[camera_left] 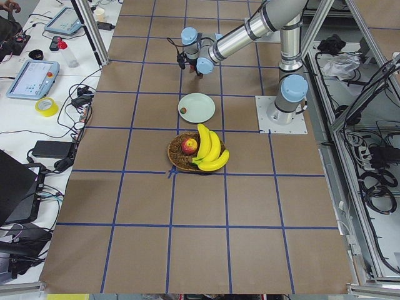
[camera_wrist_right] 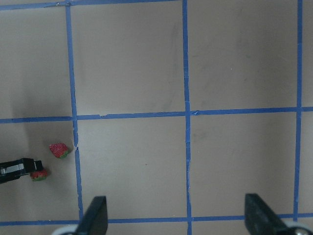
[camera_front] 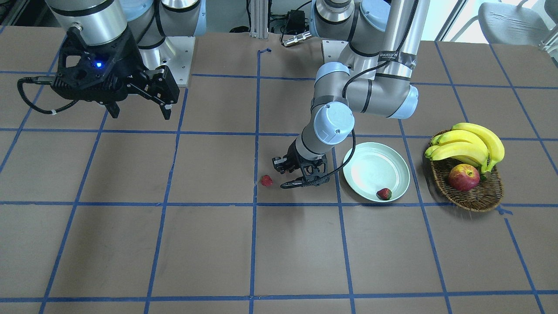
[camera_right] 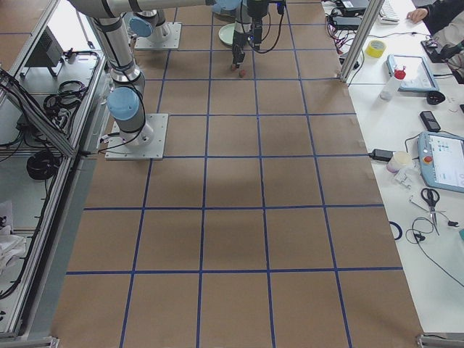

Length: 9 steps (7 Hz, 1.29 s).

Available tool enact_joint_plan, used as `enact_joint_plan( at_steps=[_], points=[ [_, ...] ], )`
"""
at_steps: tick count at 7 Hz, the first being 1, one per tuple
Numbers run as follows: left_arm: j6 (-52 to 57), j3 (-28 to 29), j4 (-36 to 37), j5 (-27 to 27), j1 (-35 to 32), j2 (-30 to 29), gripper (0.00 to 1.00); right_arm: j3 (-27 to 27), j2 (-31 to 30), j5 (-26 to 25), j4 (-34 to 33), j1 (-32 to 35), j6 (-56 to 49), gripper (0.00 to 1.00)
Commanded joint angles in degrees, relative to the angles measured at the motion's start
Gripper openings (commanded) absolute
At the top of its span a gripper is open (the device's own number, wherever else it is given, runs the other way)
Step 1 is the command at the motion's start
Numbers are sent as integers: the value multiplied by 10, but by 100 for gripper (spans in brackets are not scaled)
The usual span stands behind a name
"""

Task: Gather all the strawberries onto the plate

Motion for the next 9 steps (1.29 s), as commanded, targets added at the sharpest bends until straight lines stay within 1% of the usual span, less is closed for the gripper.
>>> enact_joint_plan(
  at_steps=[1,3,4,5,6,7,8,9],
  points=[
    [8,6,4,2,1,8,0,0,0,1,0,0,0,100],
    [10,43,-8,10,12,21,0,0,0,1,0,0,0,100],
    [16,72,-40,16,42,21,0,0,0,0,0,-1,0,100],
    [15,80,-72,15,52,20,0,0,0,-1,1,0,-1,100],
    [8,70,-72,9,46,15,66,0,0,0,1,0,-1,100],
    [-6,44,-70,-3,31,13,85,1,0,0,1,0,0,100],
    [-32,27,-61,-25,13,3,85,3,-1,1,0,0,0,100],
    [-60,26,-61,-26,-1,3,85,4,-2,1,0,0,-1,100]
  ],
)
